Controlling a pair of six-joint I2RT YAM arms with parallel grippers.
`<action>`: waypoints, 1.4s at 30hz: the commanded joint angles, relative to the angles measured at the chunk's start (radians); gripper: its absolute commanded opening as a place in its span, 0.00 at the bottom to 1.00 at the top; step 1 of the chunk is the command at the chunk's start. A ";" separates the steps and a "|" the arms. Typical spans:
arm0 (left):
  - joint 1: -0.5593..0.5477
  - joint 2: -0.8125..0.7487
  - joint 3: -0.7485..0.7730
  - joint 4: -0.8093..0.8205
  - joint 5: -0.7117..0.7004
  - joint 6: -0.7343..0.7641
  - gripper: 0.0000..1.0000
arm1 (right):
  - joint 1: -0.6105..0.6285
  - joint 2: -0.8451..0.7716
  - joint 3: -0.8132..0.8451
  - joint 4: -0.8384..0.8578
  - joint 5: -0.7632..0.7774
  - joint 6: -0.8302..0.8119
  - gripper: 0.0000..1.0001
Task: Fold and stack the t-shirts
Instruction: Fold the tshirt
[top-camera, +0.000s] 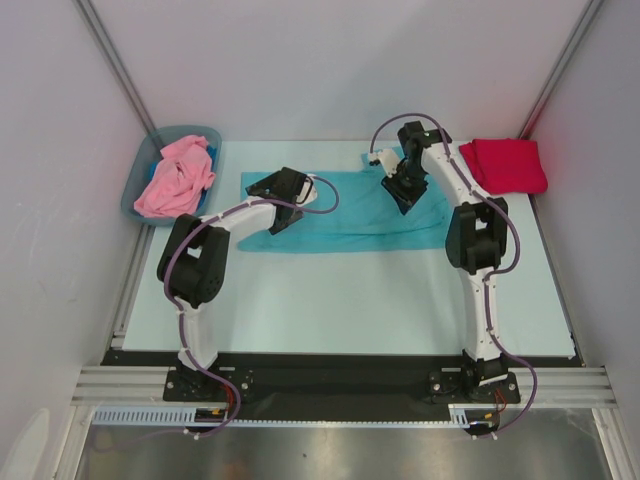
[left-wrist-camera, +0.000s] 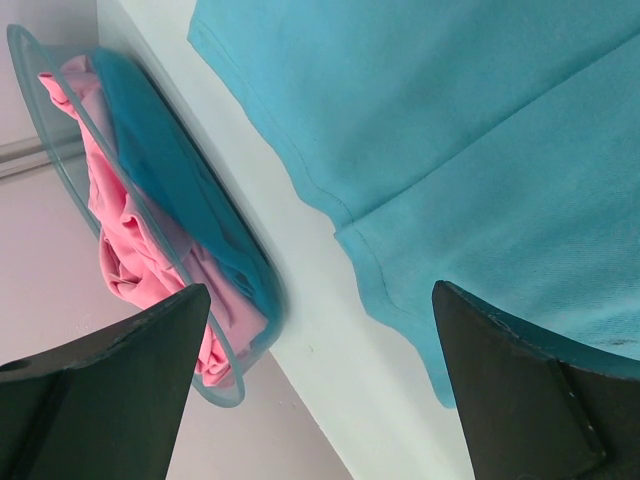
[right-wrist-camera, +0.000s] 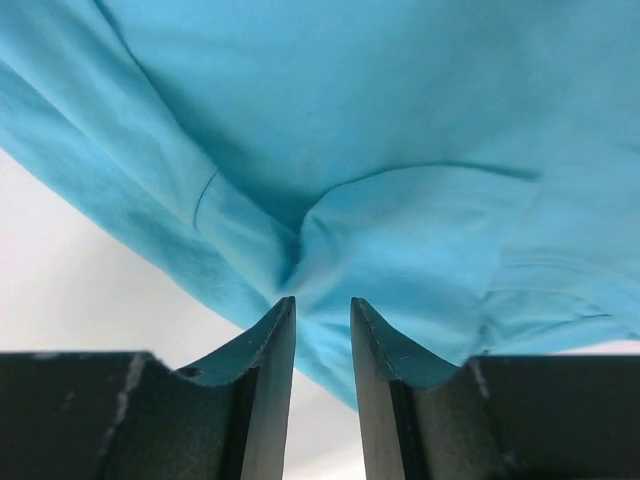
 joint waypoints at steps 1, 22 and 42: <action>-0.008 -0.042 0.002 0.025 -0.024 0.013 1.00 | 0.003 -0.004 0.088 -0.055 -0.013 -0.023 0.34; -0.008 -0.022 0.016 0.025 -0.028 0.014 1.00 | 0.032 0.103 0.113 0.109 0.033 0.043 0.38; -0.008 -0.013 0.025 0.025 -0.028 0.016 1.00 | 0.029 0.016 0.006 0.119 0.093 0.014 0.35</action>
